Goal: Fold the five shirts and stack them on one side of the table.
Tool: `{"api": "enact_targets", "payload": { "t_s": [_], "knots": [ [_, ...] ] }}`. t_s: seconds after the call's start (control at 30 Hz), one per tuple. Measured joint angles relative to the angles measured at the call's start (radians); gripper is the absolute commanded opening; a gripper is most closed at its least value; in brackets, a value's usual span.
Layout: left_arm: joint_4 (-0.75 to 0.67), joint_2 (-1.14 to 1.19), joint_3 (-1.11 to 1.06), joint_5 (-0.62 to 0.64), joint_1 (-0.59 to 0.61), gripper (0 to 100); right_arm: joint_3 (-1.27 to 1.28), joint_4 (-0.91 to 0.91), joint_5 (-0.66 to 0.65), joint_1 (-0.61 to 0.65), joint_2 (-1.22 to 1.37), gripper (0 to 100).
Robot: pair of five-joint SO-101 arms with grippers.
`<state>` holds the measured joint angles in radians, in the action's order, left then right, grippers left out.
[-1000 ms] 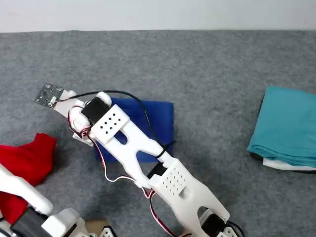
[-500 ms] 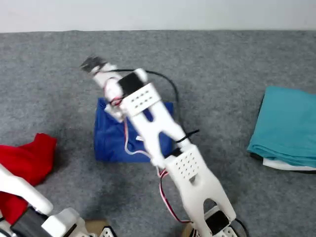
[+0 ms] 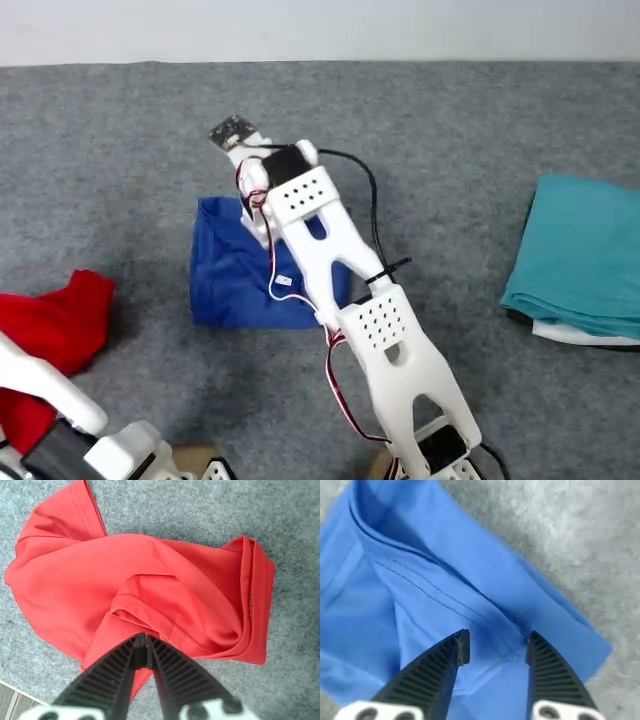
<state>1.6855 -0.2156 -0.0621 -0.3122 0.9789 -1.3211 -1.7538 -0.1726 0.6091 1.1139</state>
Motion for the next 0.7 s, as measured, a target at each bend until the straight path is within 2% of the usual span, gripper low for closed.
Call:
{"api": "enact_targets", "payload": {
  "t_s": [0.33,0.7],
  "knots": [
    [0.000,0.000,0.000,0.000,0.000,1,0.000,0.000,0.000,-0.002,0.031,1.4],
    [0.000,0.000,0.000,0.000,0.000,1,0.000,-0.002,-0.057,0.008,-0.021,1.0]
  ]
}}
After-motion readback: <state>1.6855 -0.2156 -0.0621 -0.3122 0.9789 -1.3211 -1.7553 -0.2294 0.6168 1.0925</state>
